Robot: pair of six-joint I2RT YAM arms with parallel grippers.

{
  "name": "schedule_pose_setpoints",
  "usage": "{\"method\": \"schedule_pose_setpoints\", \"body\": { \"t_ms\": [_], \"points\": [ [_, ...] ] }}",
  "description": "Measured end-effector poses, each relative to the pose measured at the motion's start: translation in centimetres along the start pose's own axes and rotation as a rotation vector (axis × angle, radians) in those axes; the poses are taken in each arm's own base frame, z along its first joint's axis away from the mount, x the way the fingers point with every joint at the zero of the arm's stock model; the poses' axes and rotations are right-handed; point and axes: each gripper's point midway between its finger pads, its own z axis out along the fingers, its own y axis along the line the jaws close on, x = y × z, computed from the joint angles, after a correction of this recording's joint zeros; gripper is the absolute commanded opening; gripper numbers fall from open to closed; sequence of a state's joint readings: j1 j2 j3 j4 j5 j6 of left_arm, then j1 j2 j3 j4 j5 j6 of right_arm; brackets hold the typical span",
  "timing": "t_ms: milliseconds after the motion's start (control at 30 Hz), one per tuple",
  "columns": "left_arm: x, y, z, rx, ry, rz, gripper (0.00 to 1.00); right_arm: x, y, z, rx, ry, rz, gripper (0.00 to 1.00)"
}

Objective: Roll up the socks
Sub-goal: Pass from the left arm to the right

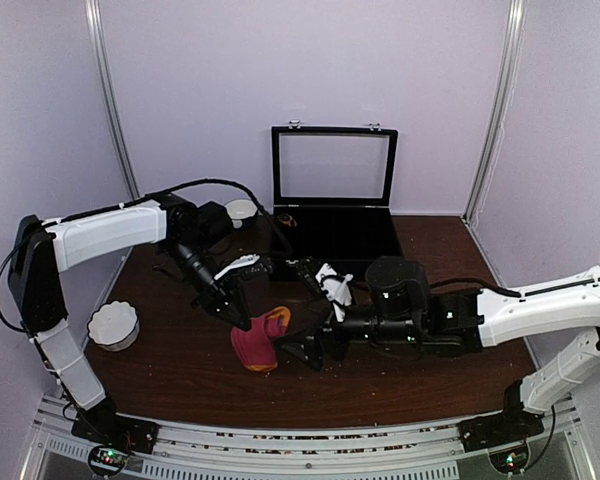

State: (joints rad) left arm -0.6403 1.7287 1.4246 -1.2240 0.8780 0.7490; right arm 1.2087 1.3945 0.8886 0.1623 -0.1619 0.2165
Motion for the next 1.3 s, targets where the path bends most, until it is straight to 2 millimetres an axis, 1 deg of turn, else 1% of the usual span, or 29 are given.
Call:
{"method": "schedule_pose_setpoints", "body": {
  "t_ms": [67, 133, 233, 300, 400, 500, 533, 600, 667, 700, 733, 767, 800, 933, 1067, 1167, 1200, 1267, 1300],
  "points": [
    [0.1, 0.0, 0.0, -0.003, 0.001, -0.011, 0.00, -1.6, 1.2, 0.7, -0.031, -0.027, -0.015, 1.00],
    [0.1, 0.0, 0.0, -0.003, 0.001, -0.017, 0.00, -2.3, 1.8, 1.5, -0.045, -0.031, -0.020, 0.96],
    [0.0, -0.3, -0.1, 0.003, -0.002, -0.014, 0.00, -2.2, 2.1, 3.2, -0.046, -0.003, -0.034, 0.93],
    [-0.1, -0.7, -0.2, 0.014, -0.009, -0.005, 0.00, -1.2, 1.8, 4.2, -0.034, 0.037, -0.044, 0.90],
    [0.0, -1.4, -0.3, 0.041, -0.014, 0.006, 0.00, 0.1, 1.1, 4.9, -0.003, 0.092, -0.065, 0.77],
    [0.1, -2.1, -0.3, 0.067, -0.017, 0.014, 0.00, 0.4, 0.8, 5.3, 0.017, 0.117, -0.084, 0.56],
    [0.1, -2.3, -0.3, 0.075, -0.018, 0.017, 0.00, 0.4, 0.7, 5.4, 0.023, 0.119, -0.083, 0.52],
    [0.1, -2.7, -0.3, 0.091, -0.021, 0.021, 0.00, 0.3, 0.6, 5.5, 0.029, 0.124, -0.078, 0.49],
    [0.2, -3.0, -0.4, 0.105, -0.023, 0.027, 0.00, 0.3, 0.5, 5.7, 0.033, 0.131, -0.080, 0.49],
    [0.2, -3.2, -0.4, 0.111, -0.024, 0.029, 0.00, 0.3, 0.5, 5.8, 0.034, 0.135, -0.079, 0.51],
    [0.2, -3.3, -0.5, 0.115, -0.024, 0.035, 0.00, 0.4, 0.5, 6.0, 0.036, 0.141, -0.077, 0.62],
    [0.2, -3.5, -0.5, 0.120, -0.021, 0.036, 0.00, 0.5, 0.4, 6.2, 0.039, 0.143, -0.077, 0.93],
    [0.4, -3.6, -0.7, 0.128, -0.016, 0.034, 0.00, 0.4, 0.4, 6.3, 0.042, 0.142, -0.075, 1.00],
    [0.2, -4.1, -1.1, 0.159, -0.021, 0.039, 0.00, -0.1, 0.6, 6.7, 0.044, 0.139, -0.103, 1.00],
    [0.0, -4.6, -1.2, 0.182, -0.035, 0.051, 0.00, 0.3, 0.9, 6.7, 0.019, 0.152, -0.100, 0.99],
    [-0.5, -5.0, -1.4, 0.193, -0.049, 0.072, 0.00, 1.0, 0.4, 6.7, -0.012, 0.159, -0.044, 0.88],
    [-0.6, -5.2, -1.4, 0.200, -0.051, 0.082, 0.00, 1.4, -0.1, 6.6, -0.020, 0.158, -0.008, 0.82],
    [-0.8, -5.6, -1.2, 0.207, -0.047, 0.104, 0.00, 2.2, -1.5, 6.5, -0.027, 0.168, 0.054, 0.75],
    [-0.8, -5.7, -1.1, 0.211, -0.046, 0.113, 0.00, 2.5, -1.8, 6.4, -0.035, 0.173, 0.075, 0.73]
  ]
}}
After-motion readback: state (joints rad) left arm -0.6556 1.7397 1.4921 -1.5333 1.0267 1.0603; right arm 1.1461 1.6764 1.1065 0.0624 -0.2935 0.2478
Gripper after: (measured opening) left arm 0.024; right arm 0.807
